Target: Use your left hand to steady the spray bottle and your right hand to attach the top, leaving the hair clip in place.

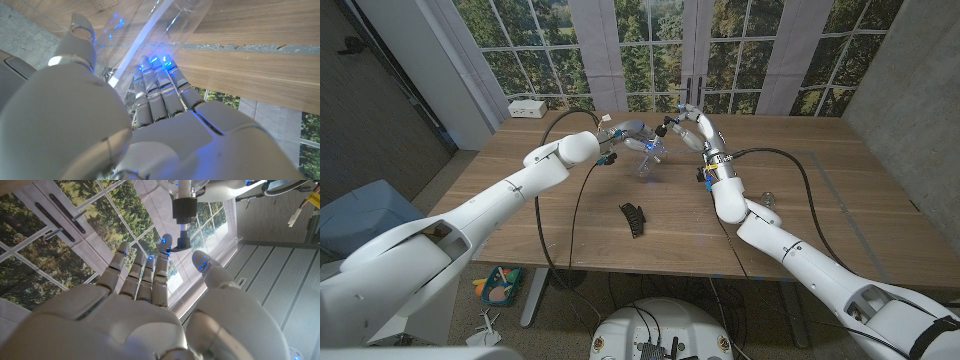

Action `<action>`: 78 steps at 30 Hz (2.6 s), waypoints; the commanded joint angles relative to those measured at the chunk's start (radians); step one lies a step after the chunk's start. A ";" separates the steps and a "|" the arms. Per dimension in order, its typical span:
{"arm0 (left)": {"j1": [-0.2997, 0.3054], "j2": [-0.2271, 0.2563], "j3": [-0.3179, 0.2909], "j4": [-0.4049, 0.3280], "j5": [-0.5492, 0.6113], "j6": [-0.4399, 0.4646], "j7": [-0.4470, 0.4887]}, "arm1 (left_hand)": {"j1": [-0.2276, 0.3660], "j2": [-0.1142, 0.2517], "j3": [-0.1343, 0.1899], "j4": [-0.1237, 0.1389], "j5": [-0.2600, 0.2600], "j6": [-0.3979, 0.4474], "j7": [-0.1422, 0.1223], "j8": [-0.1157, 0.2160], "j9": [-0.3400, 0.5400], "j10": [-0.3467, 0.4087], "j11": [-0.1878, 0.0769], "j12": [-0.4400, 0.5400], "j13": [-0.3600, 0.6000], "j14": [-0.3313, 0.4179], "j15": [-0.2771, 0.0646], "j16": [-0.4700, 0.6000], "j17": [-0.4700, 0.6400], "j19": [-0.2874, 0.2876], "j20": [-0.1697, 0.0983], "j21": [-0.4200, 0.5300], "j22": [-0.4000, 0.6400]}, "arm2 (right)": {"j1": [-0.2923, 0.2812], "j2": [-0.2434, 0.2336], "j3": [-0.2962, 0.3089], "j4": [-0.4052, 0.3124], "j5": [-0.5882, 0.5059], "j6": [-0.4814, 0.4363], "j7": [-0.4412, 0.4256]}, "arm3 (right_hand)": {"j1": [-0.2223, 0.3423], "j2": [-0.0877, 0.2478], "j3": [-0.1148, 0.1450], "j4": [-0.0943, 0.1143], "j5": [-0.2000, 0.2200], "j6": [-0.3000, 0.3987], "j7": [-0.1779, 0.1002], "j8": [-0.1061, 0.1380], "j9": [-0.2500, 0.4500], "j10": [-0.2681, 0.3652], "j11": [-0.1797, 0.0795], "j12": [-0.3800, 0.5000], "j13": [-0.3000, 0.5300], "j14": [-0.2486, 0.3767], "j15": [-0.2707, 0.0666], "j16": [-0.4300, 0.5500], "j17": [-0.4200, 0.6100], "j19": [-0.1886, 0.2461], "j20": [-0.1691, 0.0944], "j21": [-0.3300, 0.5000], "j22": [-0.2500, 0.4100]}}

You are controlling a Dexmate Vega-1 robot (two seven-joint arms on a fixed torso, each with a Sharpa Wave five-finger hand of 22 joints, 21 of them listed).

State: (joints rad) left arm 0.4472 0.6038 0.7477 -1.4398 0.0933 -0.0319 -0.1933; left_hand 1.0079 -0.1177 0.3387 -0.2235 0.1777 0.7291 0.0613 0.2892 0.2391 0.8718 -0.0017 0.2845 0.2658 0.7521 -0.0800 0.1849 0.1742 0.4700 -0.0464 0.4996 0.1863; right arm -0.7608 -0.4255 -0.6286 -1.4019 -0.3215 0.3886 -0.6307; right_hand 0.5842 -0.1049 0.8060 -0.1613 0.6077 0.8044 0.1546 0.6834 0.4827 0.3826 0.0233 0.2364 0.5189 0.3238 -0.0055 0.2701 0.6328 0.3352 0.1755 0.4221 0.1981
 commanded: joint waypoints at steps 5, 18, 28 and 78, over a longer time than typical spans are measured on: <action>-0.011 -0.007 0.006 0.022 -0.001 0.001 -0.007 | 0.252 0.262 0.050 0.052 0.003 0.258 -0.073 0.006 0.003 0.245 -0.175 0.003 0.003 0.007 -0.161 0.001 0.005 -0.001 -0.061 0.006 0.003 | 0.010 -0.029 -0.018 -0.012 -0.052 0.053 0.021 | 0.019 0.004 0.030 -0.017 0.016 0.033 -0.013 0.037 0.030 0.014 -0.006 0.002 0.005 -0.006 -0.025 -0.005 0.000 -0.024 -0.010 -0.009 0.001; -0.019 -0.013 0.013 0.040 0.000 -0.003 -0.012 | 0.252 0.262 0.050 0.053 0.002 0.259 -0.073 0.006 0.003 0.249 -0.175 0.004 0.004 0.006 -0.161 0.001 0.005 -0.002 -0.061 0.007 0.003 | 0.029 -0.056 -0.022 -0.083 -0.014 -0.039 0.187 | 0.052 -0.031 0.104 -0.025 0.053 -0.094 -0.060 0.017 0.063 -0.083 -0.018 -0.040 0.005 -0.065 -0.016 -0.038 -0.011 -0.069 -0.028 -0.029 -0.001; -0.017 -0.012 0.014 0.038 -0.001 -0.001 -0.011 | 0.252 0.262 0.050 0.053 0.002 0.260 -0.073 0.005 0.003 0.248 -0.176 0.002 0.003 0.007 -0.161 0.002 0.005 -0.002 -0.061 0.009 0.003 | 0.035 -0.052 -0.019 -0.109 0.035 -0.122 0.253 | 0.051 -0.048 0.143 -0.022 0.075 -0.218 -0.072 -0.050 0.030 -0.149 -0.017 -0.051 -0.004 -0.103 0.001 -0.052 -0.016 -0.084 -0.024 -0.038 -0.001; 0.005 0.006 0.000 -0.012 0.002 0.003 -0.001 | 0.254 0.262 0.050 0.053 0.002 0.260 -0.073 0.002 0.004 0.249 -0.174 0.000 0.006 0.007 -0.161 0.001 0.005 -0.004 -0.061 0.014 0.002 | -0.044 -0.012 0.006 -0.074 -0.035 -0.090 -0.059 | -0.061 -0.030 0.143 -0.008 0.099 -0.054 0.018 0.029 0.046 -0.013 0.022 0.012 0.007 -0.005 0.022 0.005 0.002 0.012 -0.017 0.009 0.004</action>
State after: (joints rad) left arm 0.4510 0.6071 0.7511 -1.4517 0.0961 -0.0240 -0.1942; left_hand 1.0078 -0.1176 0.3386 -0.2234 0.1777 0.7291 0.0613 0.2892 0.2390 0.8718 -0.0017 0.2816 0.2672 0.7505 -0.0783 0.1849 0.1742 0.4702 -0.0464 0.5037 0.1864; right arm -0.8008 -0.4417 -0.6172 -1.4917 -0.3183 0.2674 -0.6291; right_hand 0.5223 -0.1404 0.9477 -0.1653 0.6968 0.7340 0.1738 0.7001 0.5201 0.3545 0.0480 0.2406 0.5219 0.3089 0.0202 0.2667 0.6328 0.3451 0.1515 0.4221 0.1976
